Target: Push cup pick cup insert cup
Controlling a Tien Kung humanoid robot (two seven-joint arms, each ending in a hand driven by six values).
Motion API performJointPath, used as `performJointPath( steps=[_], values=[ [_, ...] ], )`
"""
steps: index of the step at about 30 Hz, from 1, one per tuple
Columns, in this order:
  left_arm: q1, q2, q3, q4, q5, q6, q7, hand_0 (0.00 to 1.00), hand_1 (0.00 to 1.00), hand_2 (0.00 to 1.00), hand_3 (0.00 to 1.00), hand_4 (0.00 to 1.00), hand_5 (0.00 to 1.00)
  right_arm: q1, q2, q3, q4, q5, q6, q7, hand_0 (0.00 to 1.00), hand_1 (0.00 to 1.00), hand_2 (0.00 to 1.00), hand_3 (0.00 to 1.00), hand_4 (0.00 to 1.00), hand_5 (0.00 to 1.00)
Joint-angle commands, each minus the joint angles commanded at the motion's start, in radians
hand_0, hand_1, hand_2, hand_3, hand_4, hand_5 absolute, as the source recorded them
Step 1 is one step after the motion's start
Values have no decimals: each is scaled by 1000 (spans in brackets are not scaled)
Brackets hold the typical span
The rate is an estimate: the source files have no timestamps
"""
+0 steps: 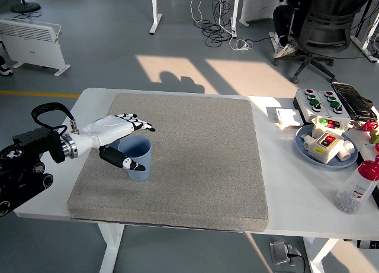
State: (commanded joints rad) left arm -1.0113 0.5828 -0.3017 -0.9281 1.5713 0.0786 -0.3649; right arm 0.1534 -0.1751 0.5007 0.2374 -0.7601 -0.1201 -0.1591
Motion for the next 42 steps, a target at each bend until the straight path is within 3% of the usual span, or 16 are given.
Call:
performJointPath(
  steps=[5,6,11,12,29,41,42],
  values=[
    [-8,-25,37,35,-2,14,-3,888,898,910,862,998,590,2,-2,-1,0,0,1,0,740,677,661,596,175,386],
    [-7,-29,44,40,-4,26,-9,802,854,862,835,998,605,3,-3,-3,0,3,0,1,740,677,661,595,175,385],
    [-6,-44,69,65,-21,61,-24,802,854,862,835,998,605,3,-4,-5,0,8,-2,3,740,677,661,595,175,385],
    [-6,-46,72,69,-23,65,-25,766,829,842,813,998,610,3,-4,-5,0,8,-2,3,740,677,660,595,175,385],
    [-11,-85,127,154,-95,123,-51,757,822,832,798,998,605,11,-7,-7,1,8,-3,4,740,677,660,595,174,385],
    [-10,-103,154,182,-144,161,-69,733,802,807,775,971,621,15,-7,-8,1,12,-5,4,740,677,659,594,175,385],
    [-10,-104,158,186,-153,171,-72,557,724,749,746,932,614,16,-7,-9,1,14,-5,4,740,677,659,594,174,384]
  ],
)
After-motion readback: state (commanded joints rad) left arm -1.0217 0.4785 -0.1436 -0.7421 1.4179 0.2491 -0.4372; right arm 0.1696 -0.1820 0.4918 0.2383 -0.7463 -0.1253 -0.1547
